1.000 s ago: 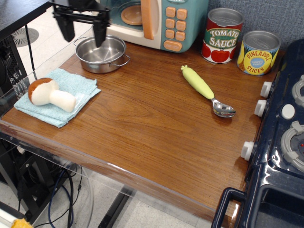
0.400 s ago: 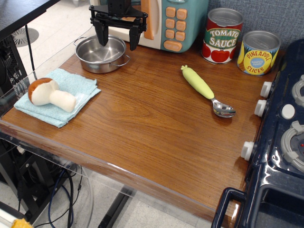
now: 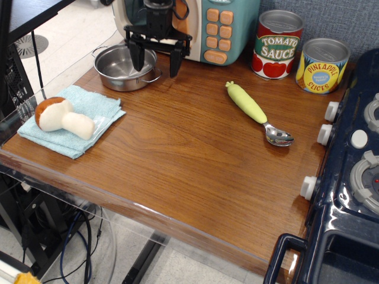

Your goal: PICK UP THE VESSEL AND PUT ANOTHER SIDE OF THE TABLE

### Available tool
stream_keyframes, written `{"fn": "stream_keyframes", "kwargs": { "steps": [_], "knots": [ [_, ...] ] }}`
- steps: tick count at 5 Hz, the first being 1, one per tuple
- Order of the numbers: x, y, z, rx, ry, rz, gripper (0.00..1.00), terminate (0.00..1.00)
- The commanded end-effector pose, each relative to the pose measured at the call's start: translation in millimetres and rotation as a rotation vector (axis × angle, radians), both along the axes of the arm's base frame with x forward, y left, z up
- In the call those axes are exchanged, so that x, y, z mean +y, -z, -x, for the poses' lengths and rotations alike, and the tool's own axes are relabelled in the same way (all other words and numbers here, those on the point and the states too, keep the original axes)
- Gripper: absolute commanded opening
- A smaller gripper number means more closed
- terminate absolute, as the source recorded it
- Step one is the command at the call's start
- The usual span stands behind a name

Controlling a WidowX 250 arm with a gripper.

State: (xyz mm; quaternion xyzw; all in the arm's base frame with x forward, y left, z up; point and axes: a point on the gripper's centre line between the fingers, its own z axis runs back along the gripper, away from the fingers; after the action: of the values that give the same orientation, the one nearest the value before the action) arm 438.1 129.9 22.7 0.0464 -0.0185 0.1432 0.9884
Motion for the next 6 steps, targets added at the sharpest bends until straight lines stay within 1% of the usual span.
{"fn": "stream_keyframes", "kwargs": {
  "steps": [1, 3, 4, 5, 6],
  "knots": [
    [3, -21, -4, -0.101, 0.008, -0.026, 0.0, 0.0],
    [6, -30, -1, -0.117, 0.005, -0.027, 0.0, 0.0],
    [9, -40, -1, -0.132, 0.011, -0.033, 0.0, 0.0],
    [14, -64, -1, -0.16, -0.013, -0.021, 0.0, 0.0],
    [9, -90, 8, -0.2, -0.008, -0.033, 0.0, 0.0]
  ]
}}
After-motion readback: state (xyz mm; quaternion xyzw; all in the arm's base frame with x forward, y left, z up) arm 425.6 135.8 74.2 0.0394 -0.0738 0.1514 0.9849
